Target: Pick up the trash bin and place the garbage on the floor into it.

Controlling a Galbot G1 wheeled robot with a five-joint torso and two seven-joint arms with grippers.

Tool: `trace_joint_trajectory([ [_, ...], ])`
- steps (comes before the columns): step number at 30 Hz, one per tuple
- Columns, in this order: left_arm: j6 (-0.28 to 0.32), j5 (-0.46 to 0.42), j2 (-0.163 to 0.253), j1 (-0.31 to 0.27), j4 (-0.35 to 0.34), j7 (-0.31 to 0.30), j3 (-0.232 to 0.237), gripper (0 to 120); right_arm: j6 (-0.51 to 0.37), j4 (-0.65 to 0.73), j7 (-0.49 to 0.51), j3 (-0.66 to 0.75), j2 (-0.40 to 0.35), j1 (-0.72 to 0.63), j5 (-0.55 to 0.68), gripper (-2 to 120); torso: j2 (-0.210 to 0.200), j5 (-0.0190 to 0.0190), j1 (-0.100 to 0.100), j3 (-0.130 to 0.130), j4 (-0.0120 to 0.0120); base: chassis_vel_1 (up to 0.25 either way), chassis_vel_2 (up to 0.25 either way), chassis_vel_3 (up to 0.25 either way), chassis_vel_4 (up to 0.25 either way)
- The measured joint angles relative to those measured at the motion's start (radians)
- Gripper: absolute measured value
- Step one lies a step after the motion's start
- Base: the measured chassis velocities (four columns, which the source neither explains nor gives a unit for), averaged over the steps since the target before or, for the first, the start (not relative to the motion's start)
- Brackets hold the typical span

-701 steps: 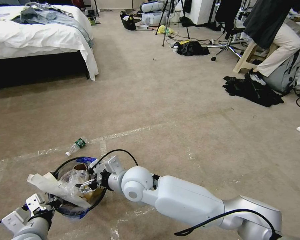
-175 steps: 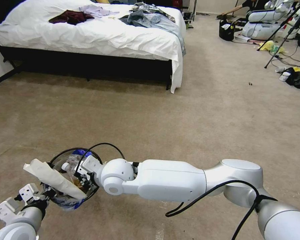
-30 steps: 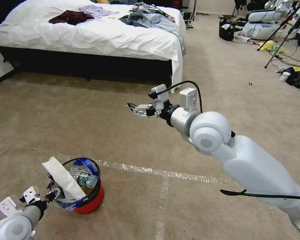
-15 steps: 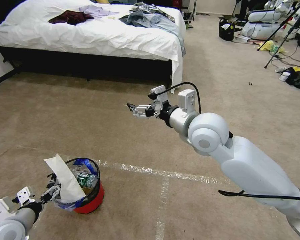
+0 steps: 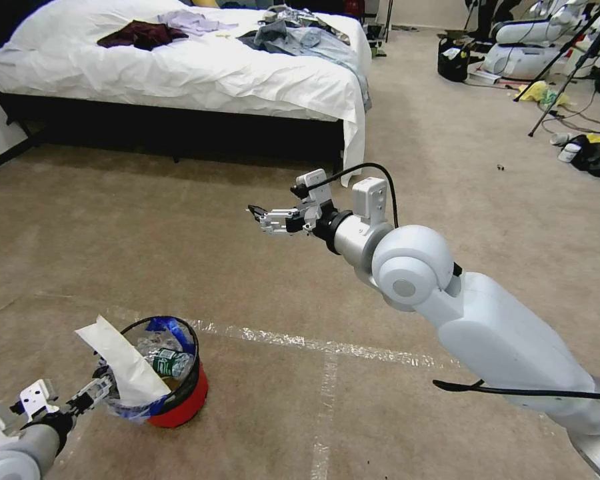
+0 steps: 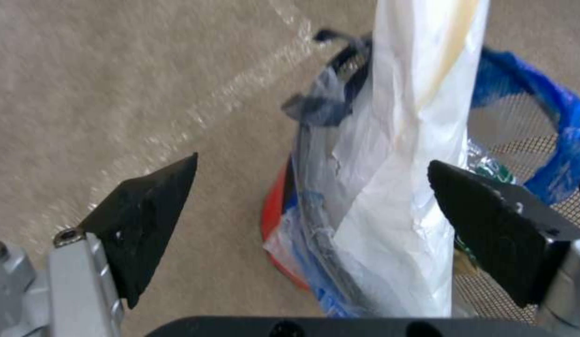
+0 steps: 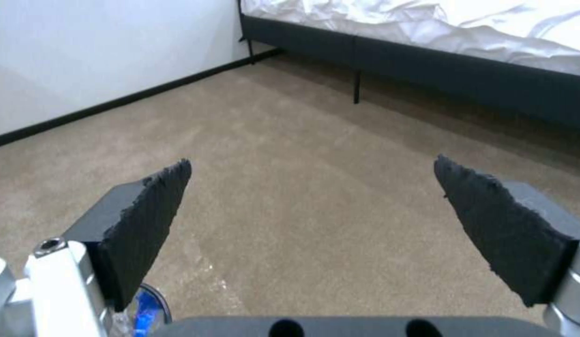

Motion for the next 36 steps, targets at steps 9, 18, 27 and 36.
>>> trace_joint_trajectory([
  [9, -0.038, 0.058, -0.022, 0.028, -0.141, 0.057, -0.048, 98, 0.073, 0.000, -0.010, 0.058, -0.002, -0.081, -0.024, 99, 0.000, 0.0001, 0.000, 0.000, 0.0001, 0.000, 0.000, 0.000, 0.000],
  [18, -0.258, 0.270, -0.033, 0.005, -0.176, 0.327, -0.034, 100, 0.408, -0.010, -0.134, 0.226, -0.017, -0.206, -0.056, 100, 0.000, 0.0001, 0.000, 0.000, 0.0002, 0.000, 0.000, 0.000, 0.000],
  [27, -0.410, 0.464, -0.035, -0.007, -0.184, 0.456, -0.001, 100, 0.700, -0.003, -0.209, 0.603, -0.054, -0.562, -0.298, 100, 0.000, 0.0008, 0.000, 0.000, -0.0002, 0.000, 0.000, 0.000, 0.000],
  [36, -0.443, 0.523, -0.044, -0.005, -0.178, 0.463, 0.011, 100, 0.732, 0.092, -0.208, 0.829, 0.000, -0.831, -0.510, 100, 0.000, 0.0001, 0.000, 0.000, -0.0001, 0.000, 0.000, 0.000, 0.000],
])
